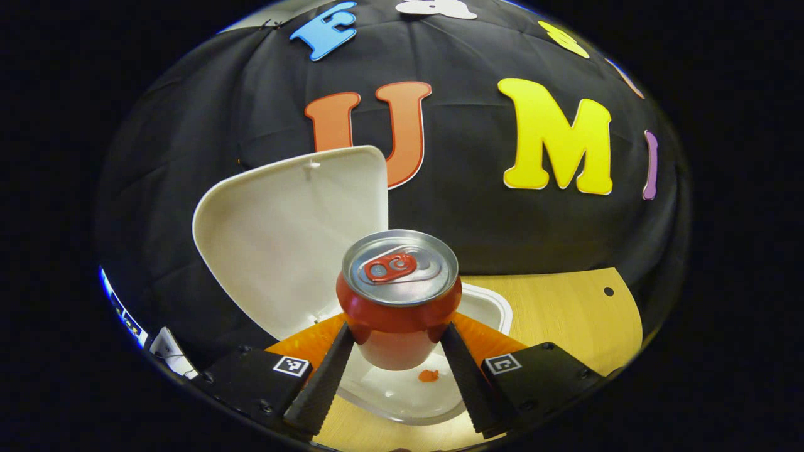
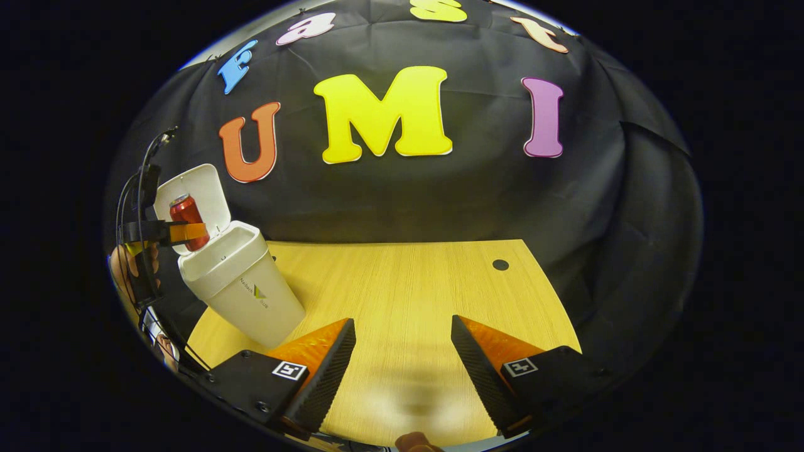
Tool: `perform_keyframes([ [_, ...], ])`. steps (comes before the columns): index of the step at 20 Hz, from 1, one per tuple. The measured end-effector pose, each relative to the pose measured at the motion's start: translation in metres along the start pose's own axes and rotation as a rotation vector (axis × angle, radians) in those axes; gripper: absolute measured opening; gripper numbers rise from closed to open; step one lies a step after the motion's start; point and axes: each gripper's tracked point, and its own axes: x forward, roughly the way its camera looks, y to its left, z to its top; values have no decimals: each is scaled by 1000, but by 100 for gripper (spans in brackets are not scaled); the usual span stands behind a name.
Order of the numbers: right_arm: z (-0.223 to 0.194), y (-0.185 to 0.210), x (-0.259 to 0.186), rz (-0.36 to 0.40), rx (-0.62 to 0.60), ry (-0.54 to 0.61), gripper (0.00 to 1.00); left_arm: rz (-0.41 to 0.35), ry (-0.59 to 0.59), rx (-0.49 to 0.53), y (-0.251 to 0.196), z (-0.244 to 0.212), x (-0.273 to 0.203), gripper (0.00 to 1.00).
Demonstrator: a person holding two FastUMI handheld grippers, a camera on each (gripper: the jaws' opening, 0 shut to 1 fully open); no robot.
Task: Press the lid of the desktop garbage bin to open it, pick up the crumpled paper on the desktop and throw it into the bin, then pick up the pop can on the desktop and drop it into the bin, and finally close the garbage bin lid.
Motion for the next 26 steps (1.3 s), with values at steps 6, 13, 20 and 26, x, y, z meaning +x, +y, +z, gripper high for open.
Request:
perform_keyframes([
  [6,-8,-6,1,-19,14,11,97,-16,43,-55,-10,-15,15,86],
  [13,-18,-15,-1,-28,19,18,97,31,16,-48,-12,-8,9,88],
  [20,-24,-14,-3,-5,24,19,97,84,-166,80,-21,54,-28,92],
  [26,-26,-12,-1,24,28,26,97,121,-297,97,-23,118,-55,97],
])
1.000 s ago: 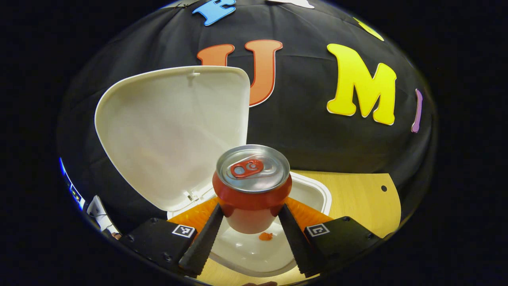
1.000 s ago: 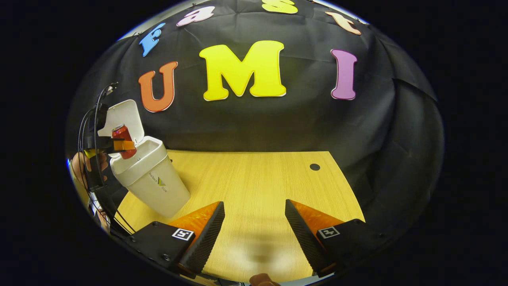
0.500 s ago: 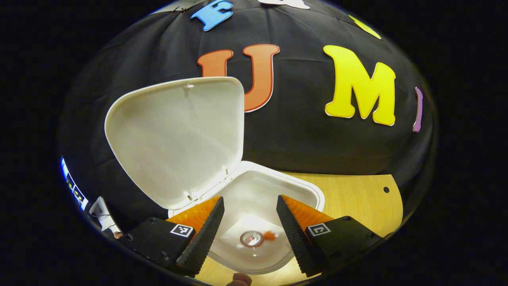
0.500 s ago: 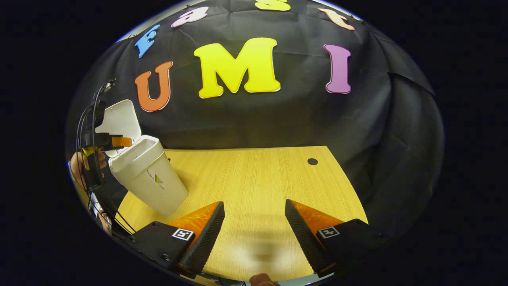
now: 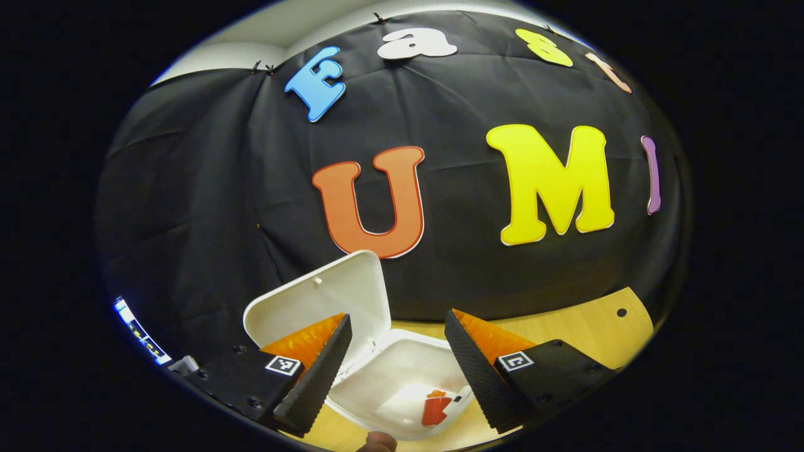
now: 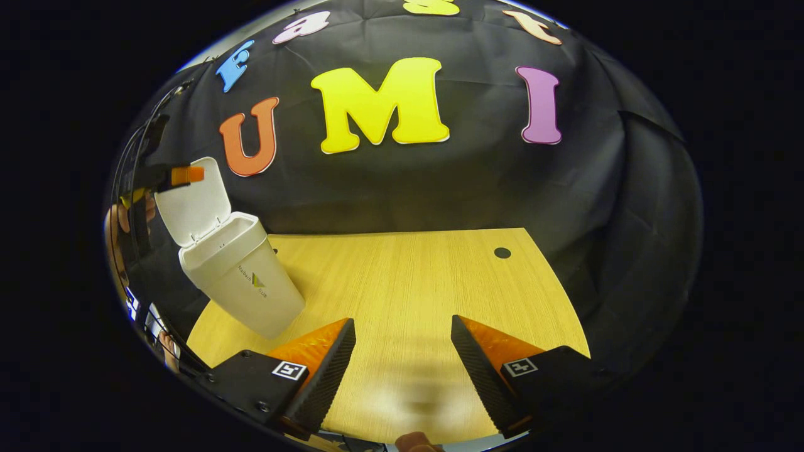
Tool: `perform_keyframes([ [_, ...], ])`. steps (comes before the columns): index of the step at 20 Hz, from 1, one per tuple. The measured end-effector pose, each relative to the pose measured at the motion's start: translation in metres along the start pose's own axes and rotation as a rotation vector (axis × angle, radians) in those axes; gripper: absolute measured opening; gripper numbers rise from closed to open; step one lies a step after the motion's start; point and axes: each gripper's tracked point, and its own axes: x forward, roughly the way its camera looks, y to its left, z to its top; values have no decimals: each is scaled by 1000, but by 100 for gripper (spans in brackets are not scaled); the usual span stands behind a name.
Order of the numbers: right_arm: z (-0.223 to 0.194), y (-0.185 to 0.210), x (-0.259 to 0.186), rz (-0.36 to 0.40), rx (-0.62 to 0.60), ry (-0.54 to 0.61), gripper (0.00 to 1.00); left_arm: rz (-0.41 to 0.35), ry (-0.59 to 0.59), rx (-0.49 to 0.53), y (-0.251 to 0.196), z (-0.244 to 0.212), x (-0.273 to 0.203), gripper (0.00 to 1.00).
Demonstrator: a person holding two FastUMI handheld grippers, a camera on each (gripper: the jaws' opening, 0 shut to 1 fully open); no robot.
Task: Press the lid of the desktop garbage bin to open it, pick up the crumpled paper on the desktop and throw it into the bin, then pick up the pop can on the desktop and drop it into the bin, and finally close the garbage bin lid.
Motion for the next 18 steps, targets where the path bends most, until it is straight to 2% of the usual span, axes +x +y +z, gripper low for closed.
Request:
perform_keyframes([
  [5,-2,-1,2,13,-2,13,97,72,-54,-51,28,52,4,98],
  [9,5,5,7,30,1,14,97,82,-22,-130,49,73,16,98],
  [11,6,10,9,43,7,16,97,119,-21,-134,65,81,29,98],
  [14,6,19,16,62,2,24,97,167,21,-169,84,77,49,98],
  [18,5,25,25,72,-18,42,97,232,83,-282,109,53,75,98],
])
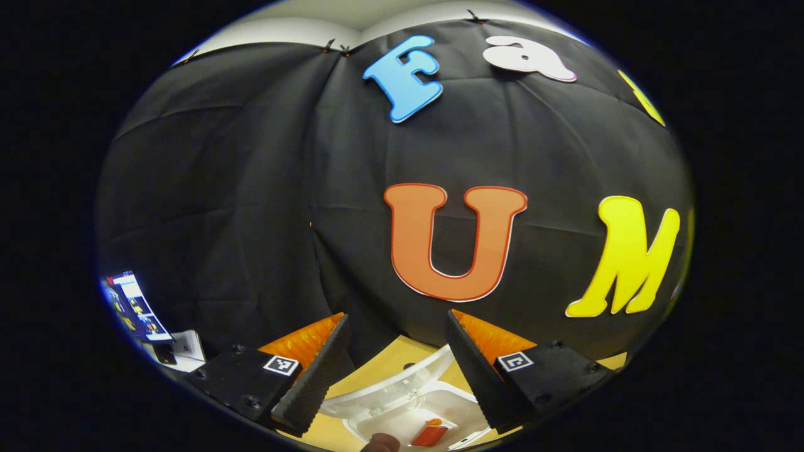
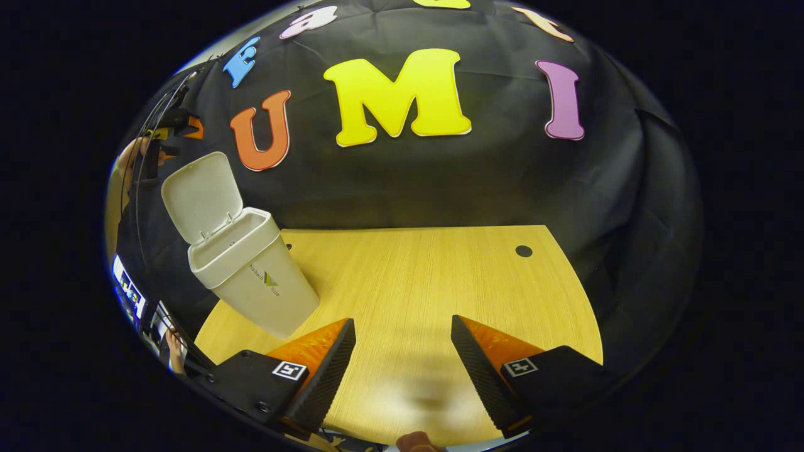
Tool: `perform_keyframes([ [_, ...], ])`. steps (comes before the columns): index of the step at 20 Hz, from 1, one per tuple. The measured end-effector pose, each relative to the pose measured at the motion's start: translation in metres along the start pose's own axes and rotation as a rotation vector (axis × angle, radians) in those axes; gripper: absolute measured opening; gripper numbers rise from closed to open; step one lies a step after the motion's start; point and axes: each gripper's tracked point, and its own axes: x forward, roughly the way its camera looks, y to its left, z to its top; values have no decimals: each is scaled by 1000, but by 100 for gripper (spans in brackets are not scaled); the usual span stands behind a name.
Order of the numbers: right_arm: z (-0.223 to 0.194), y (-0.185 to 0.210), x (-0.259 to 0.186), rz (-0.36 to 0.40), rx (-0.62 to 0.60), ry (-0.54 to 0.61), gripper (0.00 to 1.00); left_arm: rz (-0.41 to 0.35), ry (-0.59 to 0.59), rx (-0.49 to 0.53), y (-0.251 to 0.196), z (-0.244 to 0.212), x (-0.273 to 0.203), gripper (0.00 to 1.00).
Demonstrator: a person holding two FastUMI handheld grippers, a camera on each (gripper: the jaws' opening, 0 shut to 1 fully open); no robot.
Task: Press the lid of the desktop garbage bin to open it, pick up the crumpled paper on the desktop and throw it into the bin, then pick up the pop can on the desktop and drop it into the bin, and finally close the garbage bin lid.
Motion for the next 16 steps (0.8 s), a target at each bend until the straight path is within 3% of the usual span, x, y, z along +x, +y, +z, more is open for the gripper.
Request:
perform_keyframes([
  [5,0,-1,9,-1,-3,14,97,25,109,-79,9,-39,21,97],
  [10,-5,-6,15,-4,-9,28,97,34,109,-69,4,-43,18,97],
  [16,-7,-13,14,-1,-9,25,97,-6,107,-58,-20,-61,-2,97],
])
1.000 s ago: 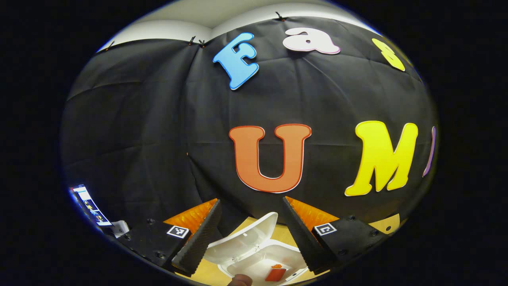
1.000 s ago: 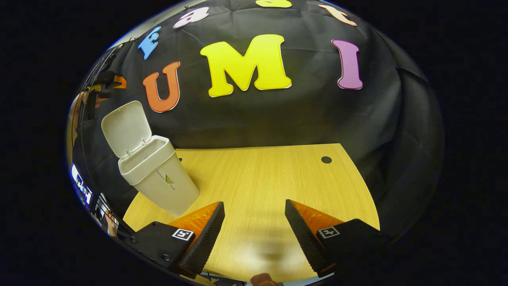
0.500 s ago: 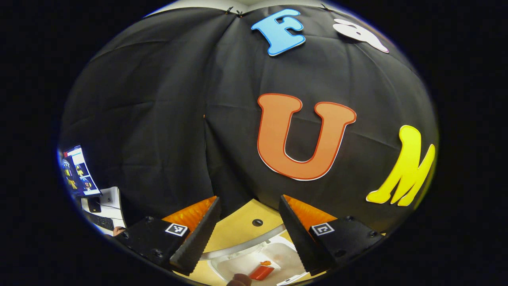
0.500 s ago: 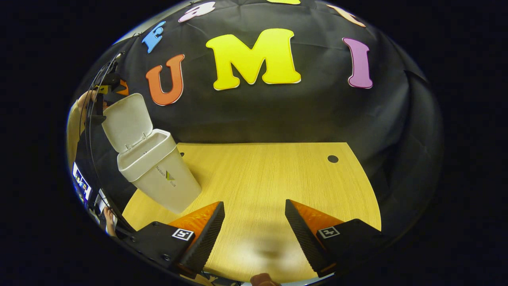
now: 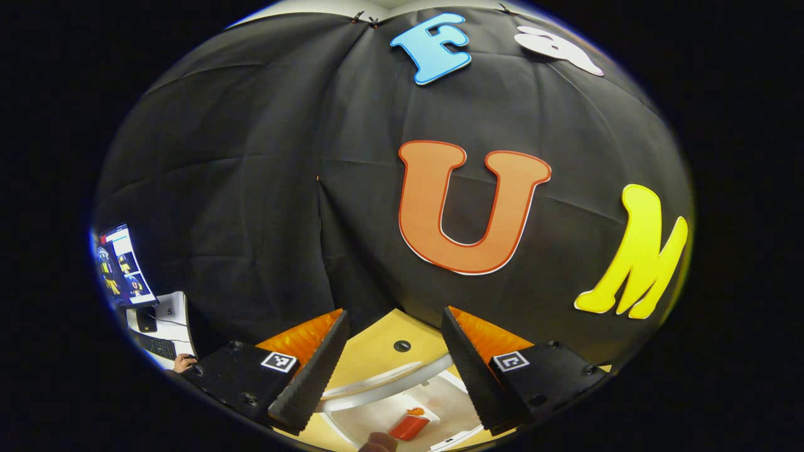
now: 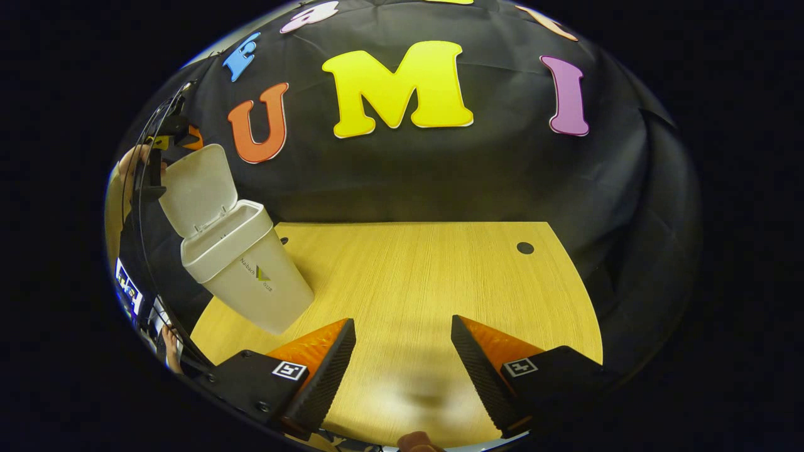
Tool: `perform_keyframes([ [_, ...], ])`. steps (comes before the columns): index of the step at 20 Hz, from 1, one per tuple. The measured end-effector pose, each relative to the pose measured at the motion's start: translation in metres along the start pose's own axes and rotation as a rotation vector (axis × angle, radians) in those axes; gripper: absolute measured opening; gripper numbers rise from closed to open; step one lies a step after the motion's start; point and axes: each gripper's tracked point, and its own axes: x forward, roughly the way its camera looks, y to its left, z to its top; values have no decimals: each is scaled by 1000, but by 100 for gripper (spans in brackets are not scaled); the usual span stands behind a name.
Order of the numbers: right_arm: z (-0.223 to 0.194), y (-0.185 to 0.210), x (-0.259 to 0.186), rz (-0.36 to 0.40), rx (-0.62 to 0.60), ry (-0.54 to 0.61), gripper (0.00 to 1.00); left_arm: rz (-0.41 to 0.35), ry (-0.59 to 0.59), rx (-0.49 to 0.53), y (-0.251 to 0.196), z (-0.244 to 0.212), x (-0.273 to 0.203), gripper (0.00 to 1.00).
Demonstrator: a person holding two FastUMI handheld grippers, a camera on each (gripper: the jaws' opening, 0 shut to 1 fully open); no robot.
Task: Press the lid of the desktop garbage bin to open it, pick up the crumpled paper on the desktop and throw it into the bin, then pick up the pop can on the desktop and drop it into the bin, and finally close the garbage bin lid.
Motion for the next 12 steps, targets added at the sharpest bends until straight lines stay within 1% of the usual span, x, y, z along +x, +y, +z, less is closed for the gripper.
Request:
perform_keyframes([
  [3,-2,-8,0,-7,3,-1,97,-8,10,17,-10,-20,-13,97],
  [6,-7,-14,-2,-3,1,8,97,-16,4,56,-20,-40,-24,98],
  [12,-18,-33,0,2,-31,14,97,-24,-31,76,-40,-79,-43,97],
])
